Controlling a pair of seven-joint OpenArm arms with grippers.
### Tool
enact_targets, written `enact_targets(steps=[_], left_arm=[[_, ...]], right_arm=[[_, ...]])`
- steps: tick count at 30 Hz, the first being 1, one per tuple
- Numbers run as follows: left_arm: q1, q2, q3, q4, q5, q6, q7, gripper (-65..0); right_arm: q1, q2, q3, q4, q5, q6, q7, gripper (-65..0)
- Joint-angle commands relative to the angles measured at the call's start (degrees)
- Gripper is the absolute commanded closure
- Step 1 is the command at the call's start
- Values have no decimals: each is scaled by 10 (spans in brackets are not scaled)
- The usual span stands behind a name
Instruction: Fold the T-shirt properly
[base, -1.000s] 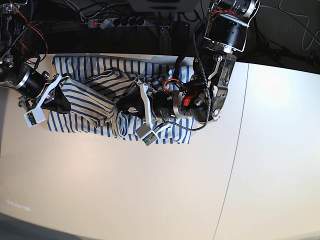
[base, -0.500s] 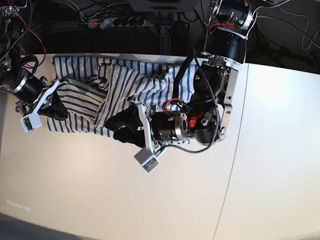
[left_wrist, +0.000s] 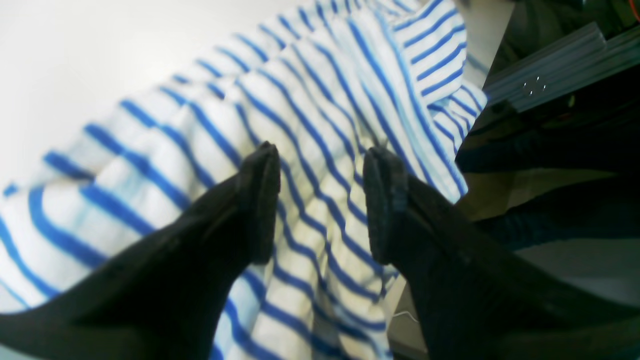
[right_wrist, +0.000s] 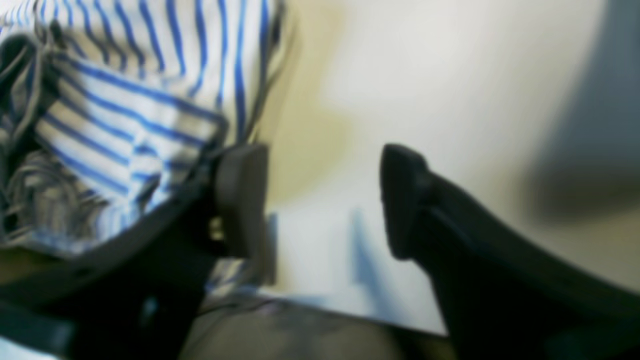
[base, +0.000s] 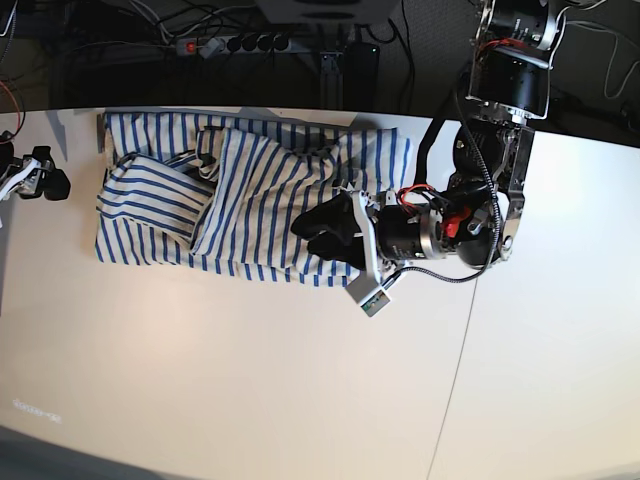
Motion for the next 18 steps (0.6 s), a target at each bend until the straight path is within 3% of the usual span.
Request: enact_targets(steps=[1, 8, 18], left_arm=[[-9, -2, -2, 9, -14, -8, -9, -303], [-8, -3, -1, 9, -20, -8, -9, -303], [-6, -4, -1, 9, -19, -8, -9, -303]], right_arm=[[4, 14, 1, -14, 18, 21, 8, -425], [33, 10, -50, -106, 84, 39, 1, -440], [91, -29, -135, -136, 82, 40, -6, -440]])
